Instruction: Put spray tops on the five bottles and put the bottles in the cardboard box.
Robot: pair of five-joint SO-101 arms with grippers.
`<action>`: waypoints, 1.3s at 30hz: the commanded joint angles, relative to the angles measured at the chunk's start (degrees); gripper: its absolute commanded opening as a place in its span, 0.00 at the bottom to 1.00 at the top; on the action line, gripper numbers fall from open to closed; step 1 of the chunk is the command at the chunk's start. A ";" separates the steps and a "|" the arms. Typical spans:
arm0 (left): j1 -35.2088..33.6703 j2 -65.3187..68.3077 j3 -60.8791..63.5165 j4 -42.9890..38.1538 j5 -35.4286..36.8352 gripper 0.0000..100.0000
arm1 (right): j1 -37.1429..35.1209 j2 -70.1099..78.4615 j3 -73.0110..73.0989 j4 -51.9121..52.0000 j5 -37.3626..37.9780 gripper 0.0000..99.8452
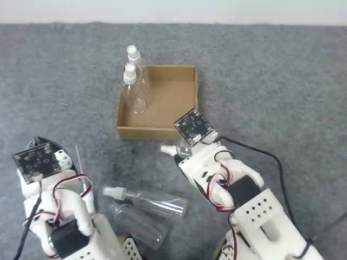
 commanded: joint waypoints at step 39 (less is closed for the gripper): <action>3.34 56.26 -19.91 11.08 -16.70 0.18 | 1.36 -1.98 0.62 -2.68 -0.09 0.05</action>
